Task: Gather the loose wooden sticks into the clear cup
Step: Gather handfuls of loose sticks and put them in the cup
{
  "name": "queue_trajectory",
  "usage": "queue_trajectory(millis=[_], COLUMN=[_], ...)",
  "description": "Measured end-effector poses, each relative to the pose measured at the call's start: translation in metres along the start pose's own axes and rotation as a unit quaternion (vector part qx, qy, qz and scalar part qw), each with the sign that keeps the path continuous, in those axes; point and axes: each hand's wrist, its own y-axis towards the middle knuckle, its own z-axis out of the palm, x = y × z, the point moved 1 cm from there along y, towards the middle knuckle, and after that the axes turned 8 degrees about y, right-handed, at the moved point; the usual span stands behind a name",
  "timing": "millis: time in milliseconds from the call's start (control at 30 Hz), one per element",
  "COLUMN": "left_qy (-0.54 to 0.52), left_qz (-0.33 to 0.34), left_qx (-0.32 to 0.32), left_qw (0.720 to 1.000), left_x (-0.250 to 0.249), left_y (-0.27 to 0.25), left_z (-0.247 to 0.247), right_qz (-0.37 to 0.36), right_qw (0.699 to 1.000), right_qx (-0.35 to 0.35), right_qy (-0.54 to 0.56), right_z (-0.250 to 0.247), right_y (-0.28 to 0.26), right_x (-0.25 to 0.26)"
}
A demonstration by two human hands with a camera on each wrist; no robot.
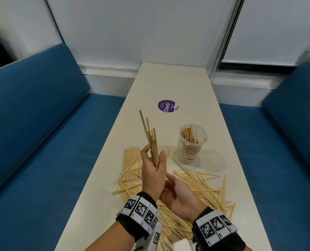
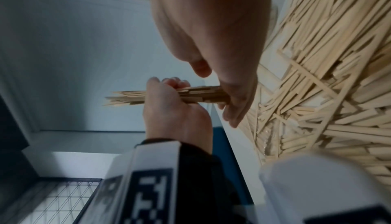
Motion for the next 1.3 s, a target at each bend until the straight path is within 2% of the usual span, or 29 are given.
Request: queue_trajectory(millis=[67,133,167,233,267,333,400,467,600,667,733,800,833,867,900,933,1000,1033,1067,1100,1167,1233,1300], left_qy=[0.012,0.01,0.004,-0.01,-0.012,-0.005,0.011,0.021,0.041,0.034,0.023,0.011,0.014,0.016,0.018,0.015,0.008,0.006,-0.004,-0.02,-0.068,-0.125,-0.177], left_qz=[-0.011,-0.023,-0.038,-0.052,-0.051,-0.037,-0.018,-0.004,0.004,-0.004,-0.023,-0.034,-0.032,-0.031,-0.041,-0.062,-0.119,-0.145,-0.17,-0.195,-0.255,-0.329,-0.404], left_qx=[0.006,0.036,0.056,0.094,0.112,0.148,0.186,0.221,0.256,0.25,0.243,0.237,0.236,0.241,0.249,0.257,0.254,0.246,0.238,0.23,0.198,0.145,0.105], left_qw=[1.0,0.999,0.998,0.994,0.992,0.988,0.982,0.975,0.966,0.968,0.969,0.971,0.971,0.97,0.967,0.964,0.96,0.958,0.956,0.953,0.944,0.925,0.891], left_x=[0.002,0.003,0.003,0.005,0.006,0.008,0.01,0.012,0.01,0.005,0.004,0.006,0.009,0.012,0.013,0.014,0.018,0.021,0.026,0.031,0.042,0.055,0.065], left_y=[-0.001,-0.003,-0.005,-0.01,-0.012,-0.017,-0.022,-0.025,-0.029,-0.028,-0.024,-0.021,-0.02,-0.019,-0.02,-0.021,-0.021,-0.02,-0.019,-0.018,-0.015,-0.012,-0.011], left_z=[-0.003,-0.005,-0.006,-0.007,-0.008,-0.008,-0.007,-0.006,-0.004,-0.004,-0.005,-0.006,-0.007,-0.007,-0.007,-0.007,-0.01,-0.013,-0.017,-0.02,-0.027,-0.032,-0.036], right_qz=[0.0,-0.005,-0.033,-0.175,-0.258,-0.38,-0.452,-0.504,-0.524,-0.5,-0.452,-0.411,-0.399,-0.393,-0.392,-0.401,-0.431,-0.437,-0.432,-0.413,-0.344,-0.26,-0.189], right_qw=[0.998,0.982,0.959,0.886,0.854,0.813,0.775,0.721,0.604,0.538,0.498,0.488,0.492,0.514,0.558,0.615,0.716,0.744,0.752,0.748,0.721,0.687,0.636], right_qx=[0.037,0.046,0.035,0.012,0.004,0.021,0.055,0.08,0.082,0.09,0.11,0.141,0.156,0.166,0.164,0.149,0.083,0.036,-0.015,-0.064,-0.143,-0.173,-0.182], right_qy=[-0.046,-0.181,-0.281,-0.43,-0.451,-0.441,-0.437,-0.469,-0.595,-0.673,-0.732,-0.757,-0.758,-0.744,-0.713,-0.663,-0.543,-0.505,-0.497,-0.515,-0.584,-0.656,-0.725], right_z=[0.002,0.003,0.001,0.0,0.004,0.014,0.027,0.039,0.054,0.055,0.051,0.045,0.041,0.037,0.032,0.026,0.011,0.0,-0.013,-0.028,-0.064,-0.097,-0.12], right_y=[-0.007,-0.013,-0.013,-0.013,-0.016,-0.023,-0.031,-0.038,-0.046,-0.044,-0.039,-0.034,-0.031,-0.029,-0.028,-0.027,-0.023,-0.02,-0.015,-0.009,0.007,0.025,0.04], right_x=[0.002,0.005,0.008,0.02,0.029,0.05,0.07,0.085,0.1,0.094,0.08,0.063,0.057,0.053,0.053,0.055,0.064,0.068,0.072,0.075,0.077,0.072,0.061])
